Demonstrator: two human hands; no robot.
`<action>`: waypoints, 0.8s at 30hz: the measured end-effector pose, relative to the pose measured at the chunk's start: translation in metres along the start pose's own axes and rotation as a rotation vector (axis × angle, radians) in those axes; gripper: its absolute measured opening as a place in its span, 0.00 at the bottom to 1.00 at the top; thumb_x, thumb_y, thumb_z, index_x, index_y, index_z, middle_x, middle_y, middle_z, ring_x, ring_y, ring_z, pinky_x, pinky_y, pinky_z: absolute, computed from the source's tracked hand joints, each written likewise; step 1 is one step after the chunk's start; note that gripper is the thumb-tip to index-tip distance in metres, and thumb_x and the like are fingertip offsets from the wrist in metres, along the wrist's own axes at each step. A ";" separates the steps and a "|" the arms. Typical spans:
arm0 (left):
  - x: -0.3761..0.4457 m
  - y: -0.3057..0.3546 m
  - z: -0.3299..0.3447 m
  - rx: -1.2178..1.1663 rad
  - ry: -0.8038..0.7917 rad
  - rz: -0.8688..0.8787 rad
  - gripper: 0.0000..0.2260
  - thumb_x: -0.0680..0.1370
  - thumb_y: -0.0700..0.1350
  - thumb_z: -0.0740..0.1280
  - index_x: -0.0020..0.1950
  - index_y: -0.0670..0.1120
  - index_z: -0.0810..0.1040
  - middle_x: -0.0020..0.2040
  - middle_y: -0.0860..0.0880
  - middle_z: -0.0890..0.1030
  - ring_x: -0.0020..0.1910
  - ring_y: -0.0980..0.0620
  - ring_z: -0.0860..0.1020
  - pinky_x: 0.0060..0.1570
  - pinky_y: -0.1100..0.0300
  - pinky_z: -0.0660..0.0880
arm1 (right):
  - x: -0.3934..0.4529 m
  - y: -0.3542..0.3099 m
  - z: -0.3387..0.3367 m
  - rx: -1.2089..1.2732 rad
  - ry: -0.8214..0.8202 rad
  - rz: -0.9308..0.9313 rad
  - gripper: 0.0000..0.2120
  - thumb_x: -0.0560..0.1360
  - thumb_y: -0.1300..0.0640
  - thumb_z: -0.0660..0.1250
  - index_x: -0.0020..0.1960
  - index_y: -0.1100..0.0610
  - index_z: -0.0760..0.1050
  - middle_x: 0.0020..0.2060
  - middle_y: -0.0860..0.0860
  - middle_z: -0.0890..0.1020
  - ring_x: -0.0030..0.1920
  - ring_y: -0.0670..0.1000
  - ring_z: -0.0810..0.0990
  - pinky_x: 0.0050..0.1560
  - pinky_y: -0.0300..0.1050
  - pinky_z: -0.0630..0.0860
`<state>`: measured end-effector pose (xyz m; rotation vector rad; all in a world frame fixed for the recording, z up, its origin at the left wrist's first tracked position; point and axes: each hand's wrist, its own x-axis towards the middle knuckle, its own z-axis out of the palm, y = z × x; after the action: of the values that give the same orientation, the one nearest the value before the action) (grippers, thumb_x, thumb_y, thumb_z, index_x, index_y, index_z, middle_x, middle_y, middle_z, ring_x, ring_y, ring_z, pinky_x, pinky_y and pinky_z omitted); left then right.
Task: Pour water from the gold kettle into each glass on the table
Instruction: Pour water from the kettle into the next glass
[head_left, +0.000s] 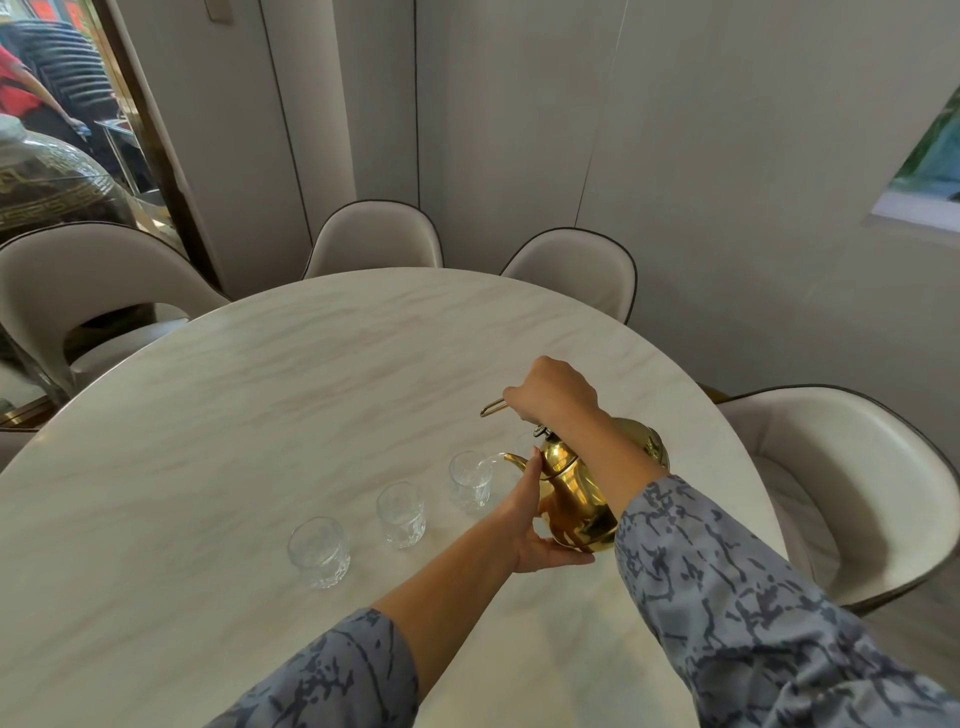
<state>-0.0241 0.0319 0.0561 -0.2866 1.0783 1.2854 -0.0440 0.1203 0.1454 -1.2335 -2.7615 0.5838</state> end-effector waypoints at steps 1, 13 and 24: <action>0.000 0.000 0.000 0.002 0.001 0.001 0.36 0.68 0.73 0.64 0.63 0.48 0.69 0.70 0.36 0.69 0.64 0.34 0.77 0.62 0.41 0.77 | 0.001 0.000 0.000 0.002 0.000 0.000 0.13 0.75 0.53 0.65 0.35 0.56 0.68 0.31 0.51 0.75 0.30 0.49 0.71 0.29 0.41 0.65; 0.008 -0.001 -0.008 0.033 0.045 -0.001 0.36 0.67 0.73 0.65 0.62 0.46 0.68 0.72 0.36 0.68 0.62 0.33 0.77 0.60 0.41 0.78 | 0.004 0.006 0.013 0.045 -0.008 0.029 0.15 0.76 0.53 0.64 0.33 0.56 0.67 0.29 0.51 0.73 0.28 0.50 0.70 0.29 0.41 0.65; 0.018 -0.005 -0.029 0.184 0.181 0.069 0.45 0.67 0.74 0.64 0.75 0.48 0.62 0.74 0.38 0.66 0.65 0.36 0.76 0.59 0.43 0.80 | 0.004 0.030 0.049 0.259 0.009 0.076 0.16 0.75 0.49 0.65 0.35 0.58 0.69 0.27 0.50 0.73 0.27 0.50 0.70 0.29 0.40 0.65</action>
<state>-0.0355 0.0208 0.0255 -0.2316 1.3624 1.2287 -0.0349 0.1261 0.0891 -1.2797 -2.5390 0.9059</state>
